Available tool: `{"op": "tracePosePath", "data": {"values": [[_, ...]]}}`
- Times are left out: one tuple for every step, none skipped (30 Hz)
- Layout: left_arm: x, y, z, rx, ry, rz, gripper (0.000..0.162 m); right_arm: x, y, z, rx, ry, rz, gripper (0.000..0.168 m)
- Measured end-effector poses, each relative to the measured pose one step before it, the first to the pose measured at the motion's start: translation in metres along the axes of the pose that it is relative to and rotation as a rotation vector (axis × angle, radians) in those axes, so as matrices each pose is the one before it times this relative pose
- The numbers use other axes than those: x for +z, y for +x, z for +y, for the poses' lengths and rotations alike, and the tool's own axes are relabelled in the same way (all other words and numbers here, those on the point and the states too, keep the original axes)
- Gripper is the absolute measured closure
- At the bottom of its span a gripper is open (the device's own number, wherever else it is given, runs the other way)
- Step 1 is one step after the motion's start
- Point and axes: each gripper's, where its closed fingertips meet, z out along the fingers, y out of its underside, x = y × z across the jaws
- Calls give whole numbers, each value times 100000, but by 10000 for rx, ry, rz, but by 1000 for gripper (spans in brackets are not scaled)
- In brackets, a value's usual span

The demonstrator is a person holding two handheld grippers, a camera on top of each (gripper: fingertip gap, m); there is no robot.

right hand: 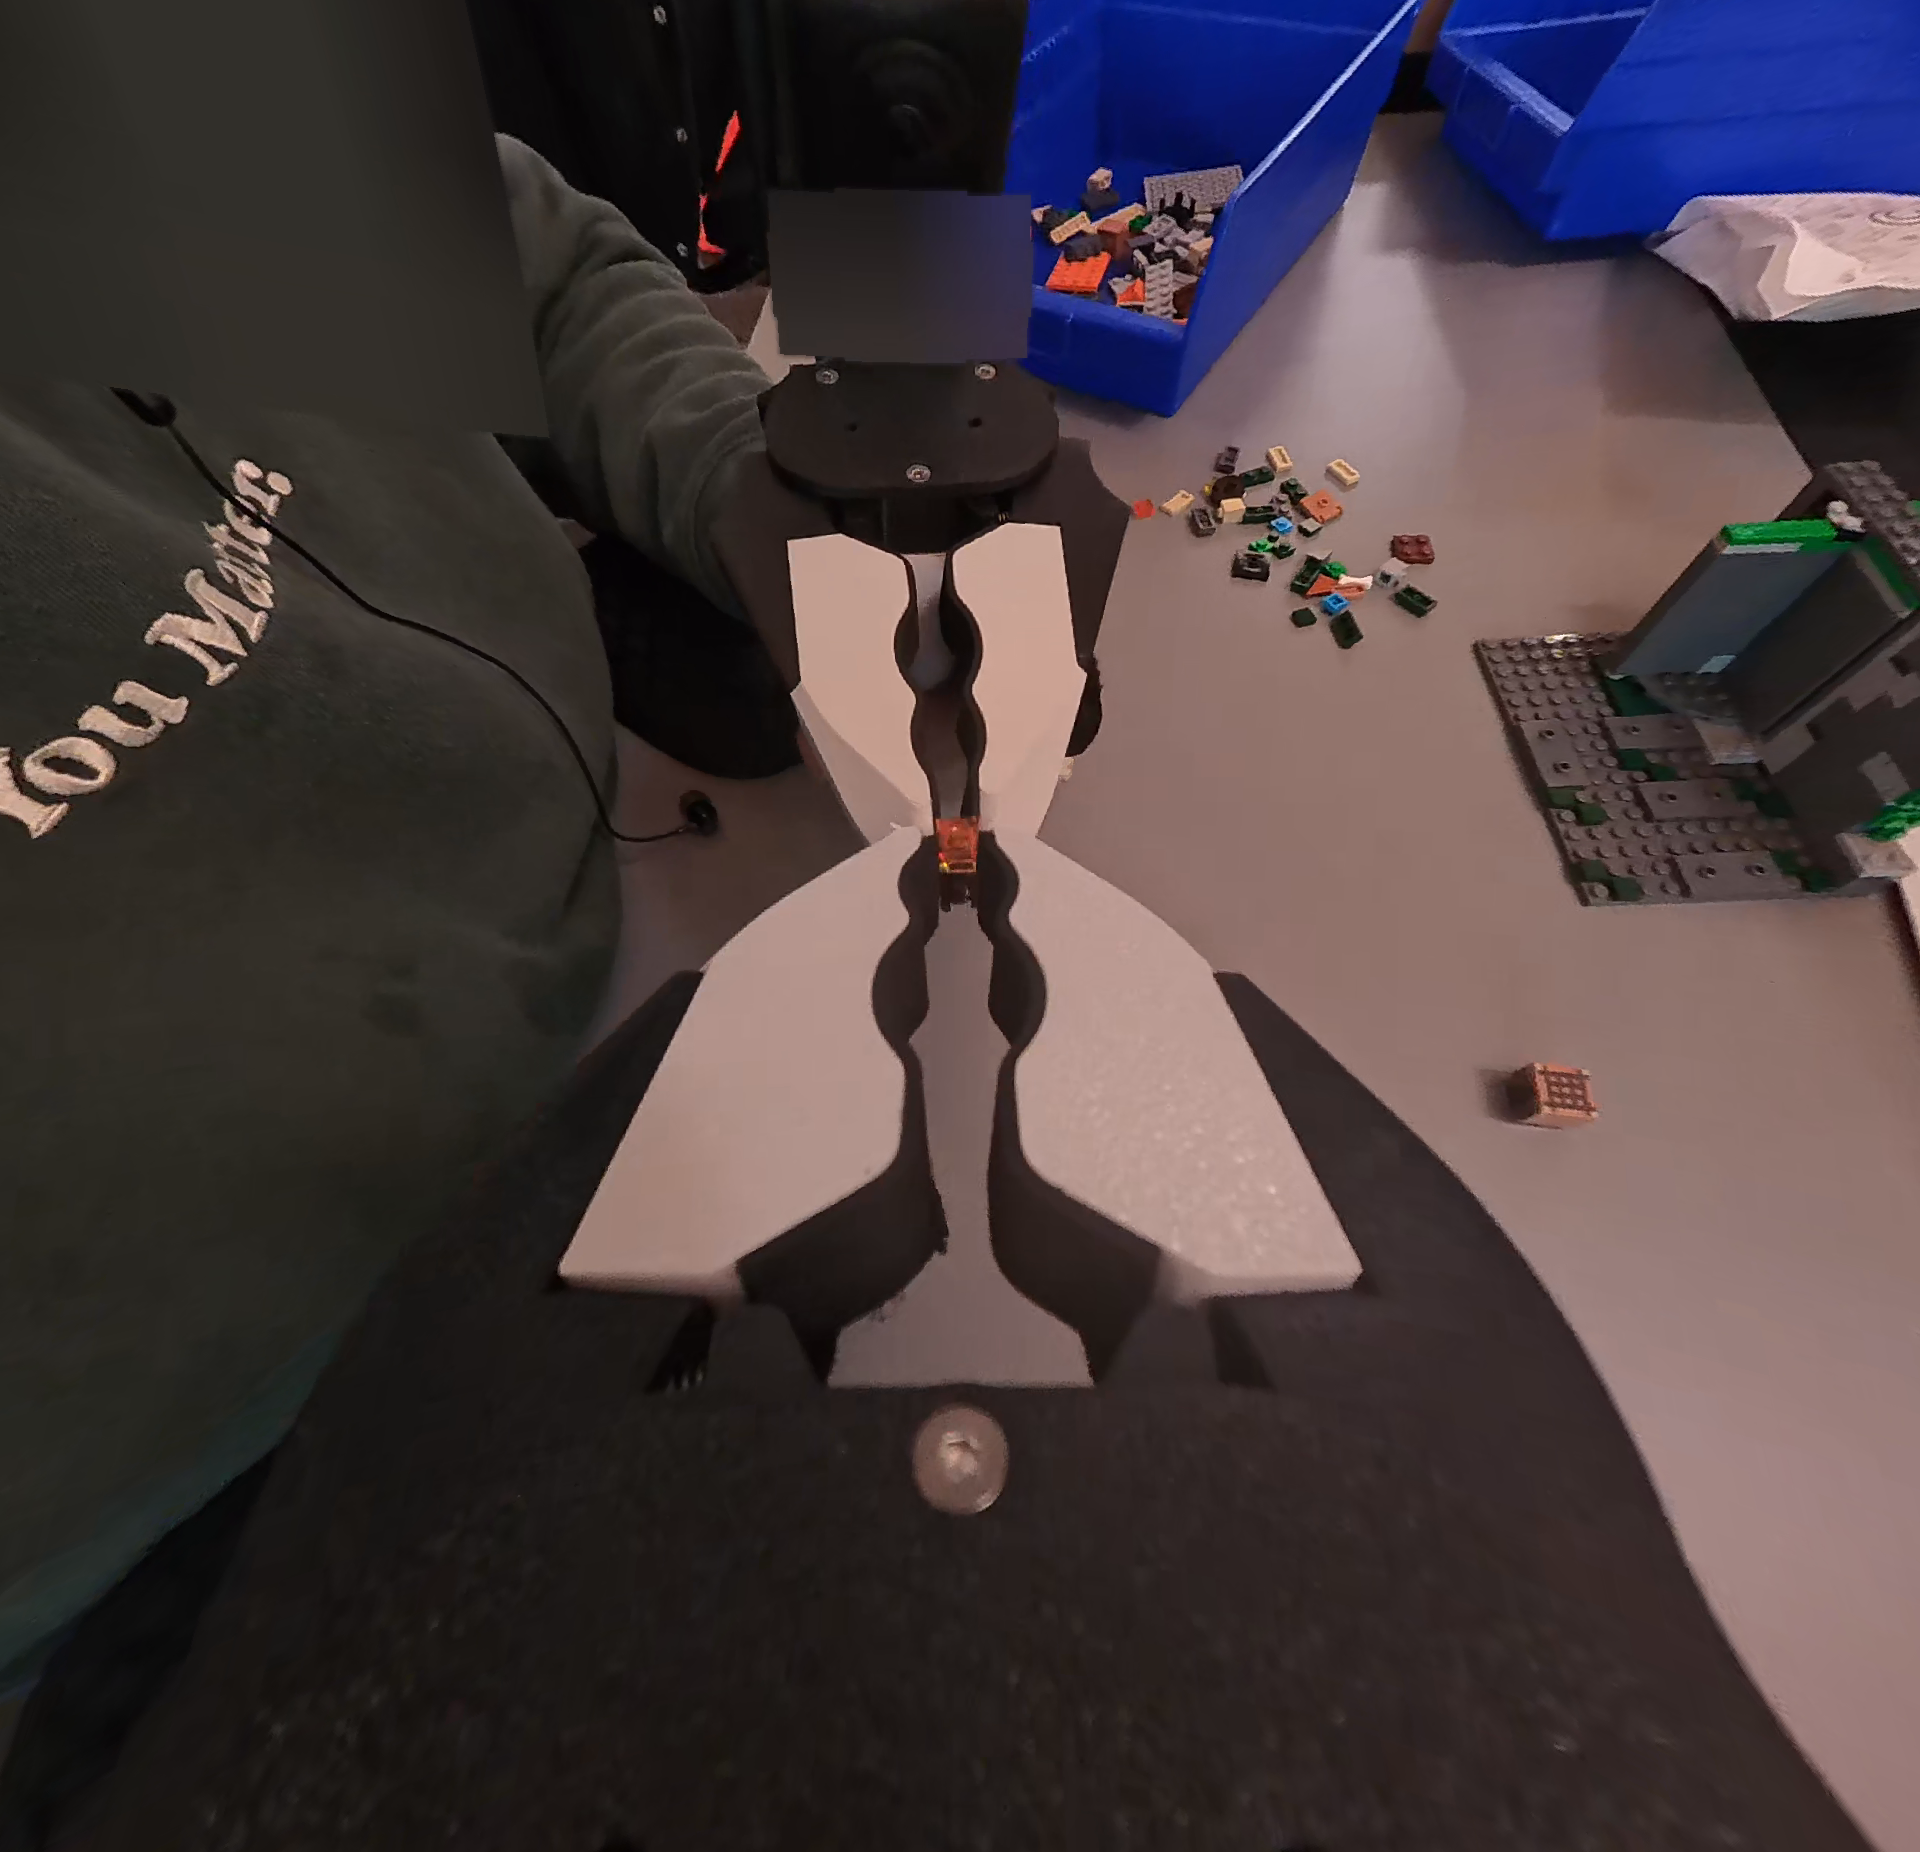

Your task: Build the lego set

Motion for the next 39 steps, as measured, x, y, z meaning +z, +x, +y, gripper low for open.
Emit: {"op": "tracePosePath", "data": {"values": [[7, 2, 6, -45, 16, 3, 157, 17, 19, 75, 64, 50, -9, 161], [18, 18, 25, -76, -5, 34, 157, 8, 16, 68, 41, 38, -16, 161], [25, -26, 61, -17, -30, 0, 157, 4, 35, 22, 23, 68, 21, 162], [-24, -28, -43, 13, 11, -14, 157, 31, -39, -34, 47, 101, -23, 162], [-23, -7, -22, -4, 11, -6, 157, 17, -34, -2, 53, 47, -38, 162], [28, -2, 55, -28, -24, 5, 157, 88, -33, 86, 30, 1, -34, 162], [64, -35, 156, 60, -101, -28, 157, 163, -162, 140, 60, -12, -110, 162], [76, 9, 168, 147, -118, -35, 157, 143, -90, 97, 36, -13, -57, 162], [37, 58, 38, 65, -42, 10, 157, 17, 4, -82, -40, 40, 38, 162], [-43, -64, -140, -10, 15, -13, 157, -98, 82, -122, -34, 5, 59, 162], [-28, -153, -59, 116, -71, -77, 157, -112, 66, -17, -46, -77, 36, 162], [16, -71, 21, 185, -99, -80, 157, -40, 26, 23, -24, -62, 10, 162], [74, -4, 185, 207, -157, -58, 157, 68, -18, 216, 15, -136, -2, 162], [98, -29, 337, 142, -228, -72, 157, 86, 49, 314, 39, -177, 18, 162], [53, -64, 321, 76, -183, -56, 157, 46, 67, 311, 42, -181, 13, 162], [40, -11, 231, 19, -152, 1, 157, -15, 47, 257, 39, -188, 3, 162], [23, -53, 189, 53, -158, -29, 156, -20, 69, 174, -29, -145, 49, 162], [21, -110, 97, 99, -133, -86, 156, -17, 72, 181, -6, -162, 41, 162], [73, -60, 212, 76, -202, -42, 156, -27, 32, 163, -20, -161, 11, 162], [56, 11, 140, 8, -110, 10, 156, -13, 23, 136, -2, -103, -10, 162], [8, 17, 75, -4, -41, 14, 156, 18, -13, 155, 55, -99, -40, 162], [13, -20, 187, 10, -125, 1, 156, 41, 45, 197, 3, -104, 10, 162], [15, -33, 176, -15, -126, 0, 156, 65, 61, 178, -10, -68, 30, 162], [17, 7, 141, -9, -86, 30, 156, 64, 1, 117, 38, -12, -20, 162], [31, 80, 107, -16, -69, 59, 156, 67, 18, 71, 48, 25, -16, 162], [29, 36, 114, 23, -74, 8, 156, 77, 22, 66, 35, 41, -6, 162], [30, 47, 127, 24, -98, 22, 157, 80, 30, 71, 32, 48, 5, 162], [56, 84, 167, 9, -135, 52, 156, 69, 23, 53, 58, 72, -16, 162], [86, 92, 159, 6, -139, 29, 156, 43, -46, -60, 115, 144, -80, 162], [123, 65, 251, 0, -201, 20, 156, 37, -42, -112, 144, 156, -82, 162], [151, 47, 311, -20, -203, 26, 156, 64, 9, 26, 59, 30, -24, 162], [107, 48, 203, -65, -84, 50, 157, 113, -19, 172, -51, -91, 9, 162], [-17, 58, -76, -68, 90, 65, 157, 109, -80, 154, -50, -80, -29, 162], [-64, -32, -43, -51, 11, 23, 157, 81, -72, 76, 21, -12, -49, 162], [-75, -71, -85, -18, 37, -11, 157, 50, 11, 99, 52, -2, -23, 162], [-67, -26, -70, -23, 40, 14, 157, -2, 64, 66, 44, 33, 2, 162], [-19, 36, 8, 7, 11, 20, 157, -18, 64, 66, 62, 23, -10, 162], [-14, 41, -10, -40, 24, 30, 157, -27, 5, 29, 70, 47, -41, 162], [-26, 29, -13, -46, 30, 35, 157, -9, -24, 20, 51, 55, -36, 162]]}}
